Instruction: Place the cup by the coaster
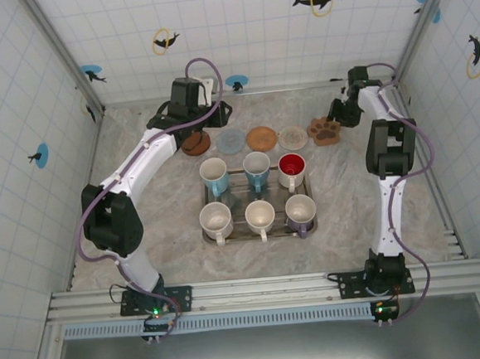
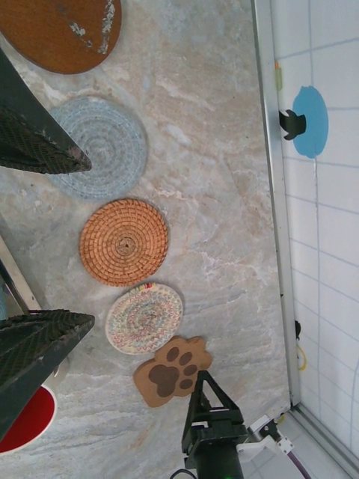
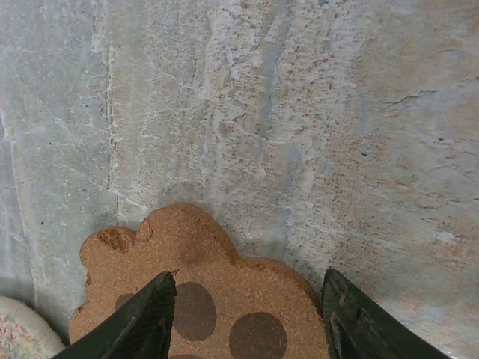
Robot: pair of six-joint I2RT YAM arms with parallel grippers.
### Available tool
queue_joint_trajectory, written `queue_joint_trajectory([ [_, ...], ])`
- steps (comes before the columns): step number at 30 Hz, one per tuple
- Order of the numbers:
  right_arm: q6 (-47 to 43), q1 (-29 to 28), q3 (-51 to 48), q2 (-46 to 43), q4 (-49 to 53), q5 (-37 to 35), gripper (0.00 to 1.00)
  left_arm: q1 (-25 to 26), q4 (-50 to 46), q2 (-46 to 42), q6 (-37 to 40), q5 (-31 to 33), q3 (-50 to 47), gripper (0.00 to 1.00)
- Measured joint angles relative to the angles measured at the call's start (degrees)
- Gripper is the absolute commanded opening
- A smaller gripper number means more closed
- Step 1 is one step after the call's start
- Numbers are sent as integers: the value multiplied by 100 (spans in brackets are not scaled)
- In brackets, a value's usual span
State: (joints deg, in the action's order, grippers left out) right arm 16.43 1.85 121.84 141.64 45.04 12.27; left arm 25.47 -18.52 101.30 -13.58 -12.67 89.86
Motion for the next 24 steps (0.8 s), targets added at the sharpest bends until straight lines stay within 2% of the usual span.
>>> queue_joint_trajectory([
  [16, 72, -9, -9, -35, 42, 0, 55, 0, 17, -120, 0, 4, -129, 50],
  [24, 96, -2, -9, -391, 155, -22, 54, -2, 66, -269, 4, 87, -280, 50],
])
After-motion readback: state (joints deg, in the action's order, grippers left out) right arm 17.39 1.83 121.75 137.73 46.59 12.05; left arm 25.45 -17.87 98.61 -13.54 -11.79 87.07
